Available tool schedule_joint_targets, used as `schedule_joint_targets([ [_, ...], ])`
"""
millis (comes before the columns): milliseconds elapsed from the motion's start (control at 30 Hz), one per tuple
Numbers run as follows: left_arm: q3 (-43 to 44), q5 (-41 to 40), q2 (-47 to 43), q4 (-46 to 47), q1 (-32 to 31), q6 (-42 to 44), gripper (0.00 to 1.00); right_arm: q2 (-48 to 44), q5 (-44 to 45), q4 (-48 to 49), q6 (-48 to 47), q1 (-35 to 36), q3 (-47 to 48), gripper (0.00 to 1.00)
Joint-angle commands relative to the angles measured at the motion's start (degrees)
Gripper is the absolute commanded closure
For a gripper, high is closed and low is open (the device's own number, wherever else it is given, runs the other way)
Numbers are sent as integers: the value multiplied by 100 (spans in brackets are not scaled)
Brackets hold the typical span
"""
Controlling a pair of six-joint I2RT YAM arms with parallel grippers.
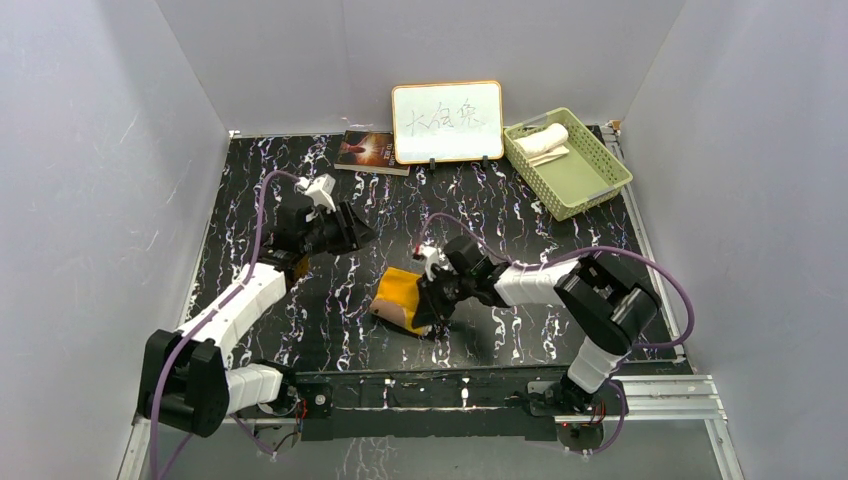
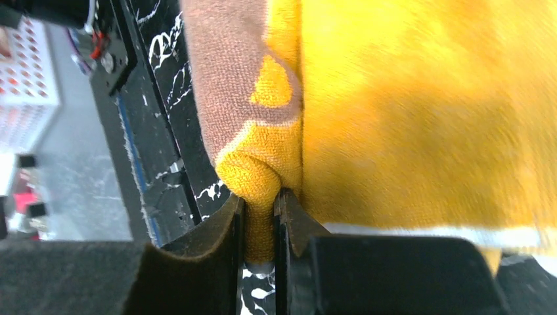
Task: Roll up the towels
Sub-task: Roll the towel at the center of the board.
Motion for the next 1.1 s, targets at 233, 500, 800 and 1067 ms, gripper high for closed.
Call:
schedule_joint_targets([
  [233, -918, 1362, -72, 1040, 1, -423, 56, 1027, -1369, 1998, 2785, -1214, -500, 92],
  [500, -1470, 2384, -85, 2644, -52, -1401, 61, 1170, -839, 703, 2323, -1226, 39, 91],
  [800, -2029, 2791, 887, 4445, -358, -2143, 68, 1214, -495, -166, 1825, -1219, 564, 90],
  [1067, -2285, 2043, 1593, 4744, -362, -1987, 72, 1162, -379, -369, 1734, -1225, 625, 88],
])
